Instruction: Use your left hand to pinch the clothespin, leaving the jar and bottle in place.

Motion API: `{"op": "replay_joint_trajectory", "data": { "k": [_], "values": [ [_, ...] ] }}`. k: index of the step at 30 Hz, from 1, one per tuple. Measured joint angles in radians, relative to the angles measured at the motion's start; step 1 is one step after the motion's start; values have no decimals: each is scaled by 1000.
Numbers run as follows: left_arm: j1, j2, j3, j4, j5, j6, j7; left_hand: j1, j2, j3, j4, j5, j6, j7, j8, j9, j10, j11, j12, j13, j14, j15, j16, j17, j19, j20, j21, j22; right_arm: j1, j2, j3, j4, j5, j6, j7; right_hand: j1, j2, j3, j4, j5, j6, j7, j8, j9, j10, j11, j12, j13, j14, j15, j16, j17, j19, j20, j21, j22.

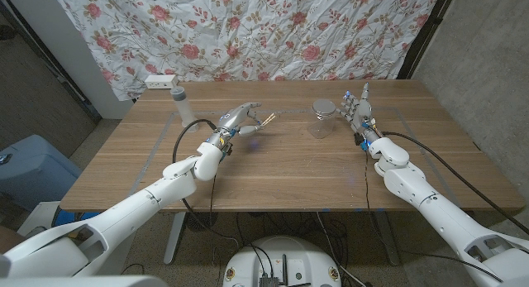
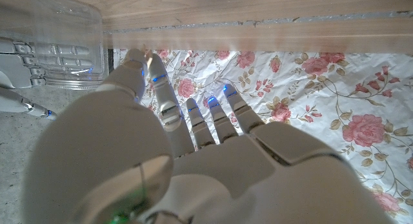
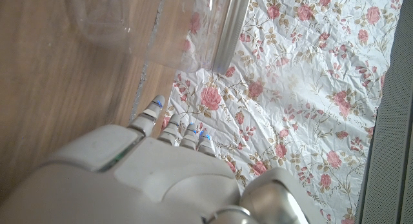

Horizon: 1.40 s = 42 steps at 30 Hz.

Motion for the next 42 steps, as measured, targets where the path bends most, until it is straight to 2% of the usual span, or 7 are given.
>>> {"op": "replay_joint_trajectory", "data": {
  "k": [19, 29, 42],
  "values": [
    [-10, -4, 2, 9, -4, 1, -5, -5, -5, -9, 1, 5, -16, -16, -8, 0, -4, -4, 0, 0, 0, 0, 0, 0, 0, 0, 0, 0, 0, 0, 0, -1, 0, -1, 0, 0, 0, 0, 0, 0, 0, 0, 0, 0, 0, 0, 0, 0, 0, 0, 0, 0, 0, 0, 0, 0],
    [-15, -6, 6, 14, -6, 1, -9, -5, -5, -19, 3, 5, -30, -30, -15, 0, -14, 7, -4, 0, 0, 0, 0, 0, -4, 4, 0, 0, 0, 0, 0, -1, 0, -1, 1, 0, 0, 0, 0, 0, 0, 0, 0, 0, 0, 0, 0, 0, 0, 0, 0, 0, 0, 0, 0, 0],
    [-16, -5, 6, 15, -11, 1, -16, -17, -5, -24, 7, 5, -54, -28, -17, 0, -14, 7, -4, 0, -4, 4, 0, 0, -4, 4, 0, 0, 0, 0, 0, 0, 0, -1, 1, 0, 0, 0, 0, 0, 0, 0, 0, 0, 0, 0, 0, 0, 0, 0, 0, 0, 0, 0, 0, 0]
  ]
}}
